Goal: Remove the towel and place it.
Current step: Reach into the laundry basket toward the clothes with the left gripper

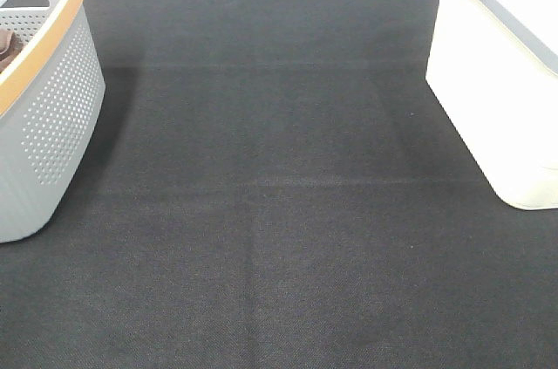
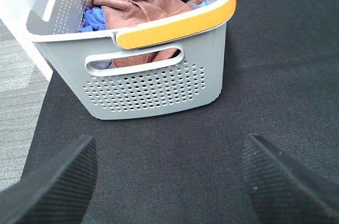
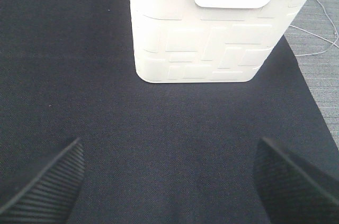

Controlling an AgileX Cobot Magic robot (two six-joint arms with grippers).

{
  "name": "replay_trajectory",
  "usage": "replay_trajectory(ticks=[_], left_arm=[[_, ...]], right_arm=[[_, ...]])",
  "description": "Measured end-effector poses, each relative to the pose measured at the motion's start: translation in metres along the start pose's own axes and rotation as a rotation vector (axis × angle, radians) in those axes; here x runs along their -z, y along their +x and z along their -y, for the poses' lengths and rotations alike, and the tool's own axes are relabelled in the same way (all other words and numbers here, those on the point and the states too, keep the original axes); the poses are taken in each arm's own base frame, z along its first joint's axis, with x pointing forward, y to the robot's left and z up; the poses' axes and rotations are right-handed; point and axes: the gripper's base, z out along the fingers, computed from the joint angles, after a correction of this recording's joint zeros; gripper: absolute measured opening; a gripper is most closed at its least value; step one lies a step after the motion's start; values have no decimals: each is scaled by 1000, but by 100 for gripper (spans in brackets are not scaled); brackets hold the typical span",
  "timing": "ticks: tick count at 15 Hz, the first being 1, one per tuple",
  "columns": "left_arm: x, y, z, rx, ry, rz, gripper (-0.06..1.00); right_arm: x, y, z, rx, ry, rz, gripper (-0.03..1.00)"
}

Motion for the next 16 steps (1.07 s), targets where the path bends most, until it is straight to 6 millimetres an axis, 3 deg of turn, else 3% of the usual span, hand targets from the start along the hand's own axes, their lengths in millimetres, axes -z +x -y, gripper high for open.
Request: replay_trajectory(ticks=[16], left_arm=[[0, 0, 0, 0, 0, 0, 73]], right_arm=[[0, 0, 0, 0, 0, 0, 82]])
